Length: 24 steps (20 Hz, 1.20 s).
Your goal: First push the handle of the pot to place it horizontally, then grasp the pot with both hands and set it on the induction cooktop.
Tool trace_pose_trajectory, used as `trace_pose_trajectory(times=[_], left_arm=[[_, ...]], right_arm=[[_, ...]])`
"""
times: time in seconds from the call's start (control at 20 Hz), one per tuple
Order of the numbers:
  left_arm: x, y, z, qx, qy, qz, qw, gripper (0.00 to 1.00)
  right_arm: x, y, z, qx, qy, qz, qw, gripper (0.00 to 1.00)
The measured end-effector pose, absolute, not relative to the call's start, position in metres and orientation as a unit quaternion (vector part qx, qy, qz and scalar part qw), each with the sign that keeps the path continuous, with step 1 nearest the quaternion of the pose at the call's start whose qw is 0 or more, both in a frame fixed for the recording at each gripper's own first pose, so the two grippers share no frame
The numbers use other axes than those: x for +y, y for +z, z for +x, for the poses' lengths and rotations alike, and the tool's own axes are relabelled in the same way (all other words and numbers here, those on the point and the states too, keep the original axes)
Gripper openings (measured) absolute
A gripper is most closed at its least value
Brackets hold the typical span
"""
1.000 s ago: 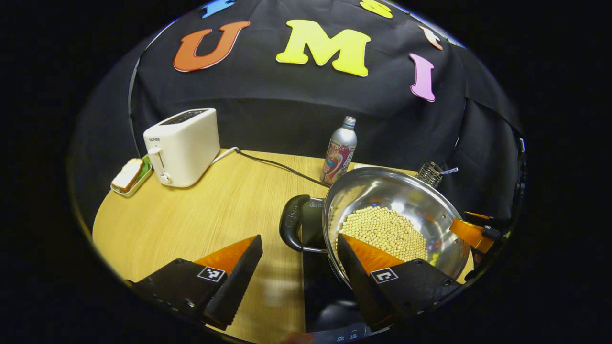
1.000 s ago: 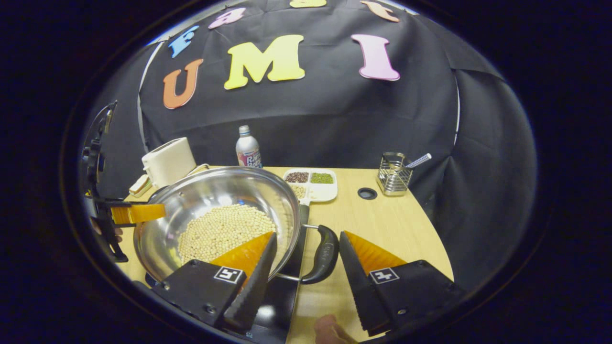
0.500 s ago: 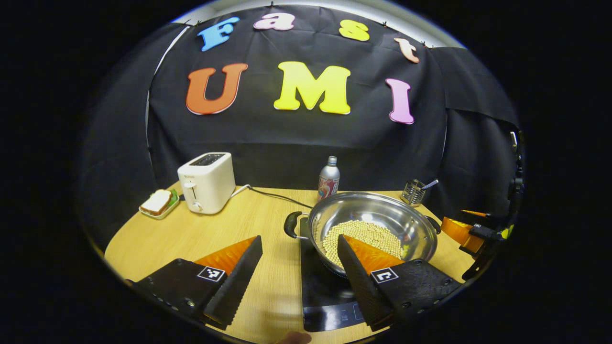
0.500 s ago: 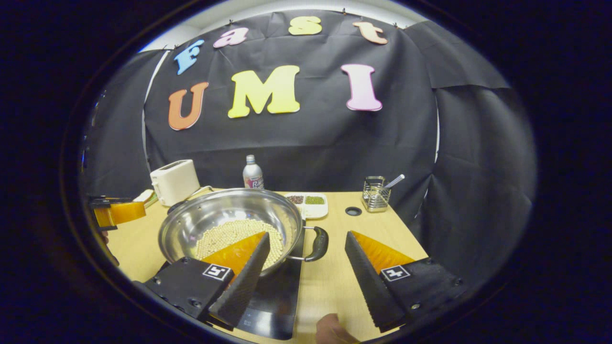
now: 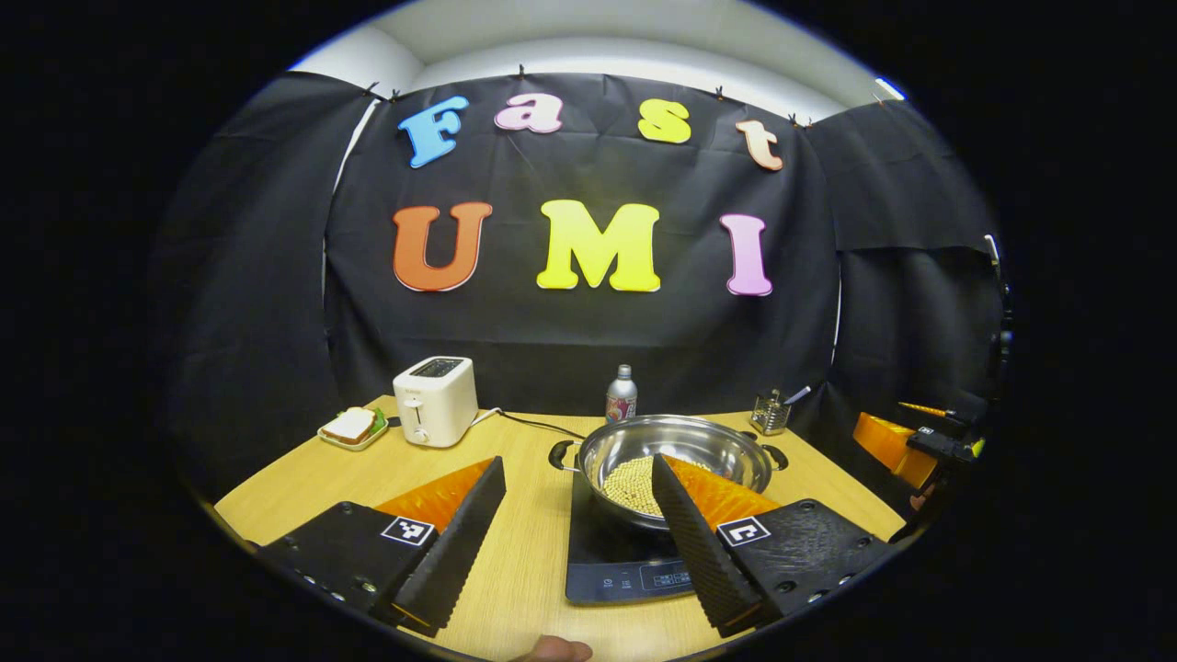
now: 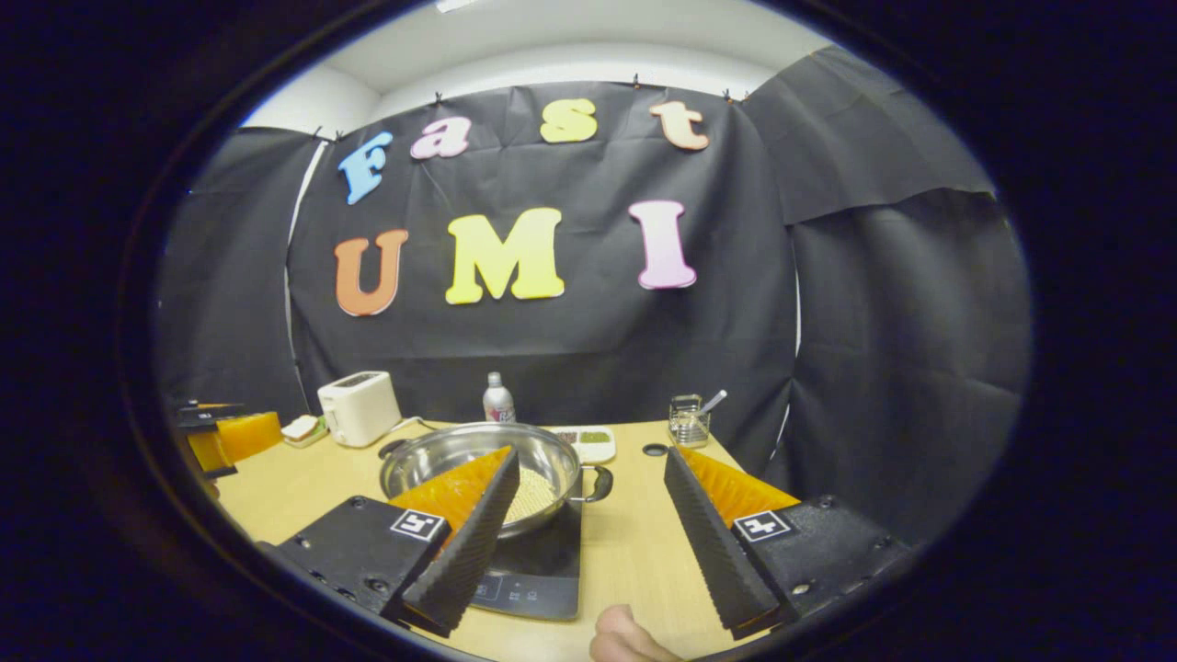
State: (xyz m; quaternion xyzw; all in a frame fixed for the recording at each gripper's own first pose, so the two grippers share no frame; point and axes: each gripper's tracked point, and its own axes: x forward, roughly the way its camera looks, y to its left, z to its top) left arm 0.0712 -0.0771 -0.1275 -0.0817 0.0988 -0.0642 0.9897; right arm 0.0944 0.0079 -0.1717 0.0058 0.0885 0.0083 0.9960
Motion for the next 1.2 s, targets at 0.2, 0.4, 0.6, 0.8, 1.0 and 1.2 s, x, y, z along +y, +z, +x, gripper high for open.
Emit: trace_pose_trajectory(times=[0.2,0.4,0.6,0.8,1.0,1.2], left_arm=[[-0.082,-0.099,0.038,0.076,-0.074,-0.073,0.992,0.95],[-0.081,-0.077,0.015,0.060,-0.078,-0.079,0.992,0.95],[-0.055,-0.061,0.000,0.047,-0.050,-0.076,0.995,0.95],[-0.043,-0.050,-0.016,0.027,-0.050,-0.083,0.995,0.95],[-0.026,-0.048,-0.028,0.021,-0.040,-0.079,0.996,0.95],[-0.027,-0.048,-0.030,0.018,-0.041,-0.065,0.997,0.95]], right_arm=[[0.007,-0.138,0.044,0.065,0.005,-0.013,0.998,0.99],[0.004,-0.105,0.007,0.042,-0.005,-0.016,0.999,0.99],[-0.001,-0.080,-0.012,0.022,-0.010,-0.013,1.000,0.99],[-0.016,-0.065,-0.029,-0.017,-0.027,0.008,0.999,0.99],[-0.020,-0.066,-0.036,-0.010,-0.028,0.015,0.999,0.96],[-0.020,-0.061,-0.041,-0.019,-0.026,0.003,0.999,0.96]])
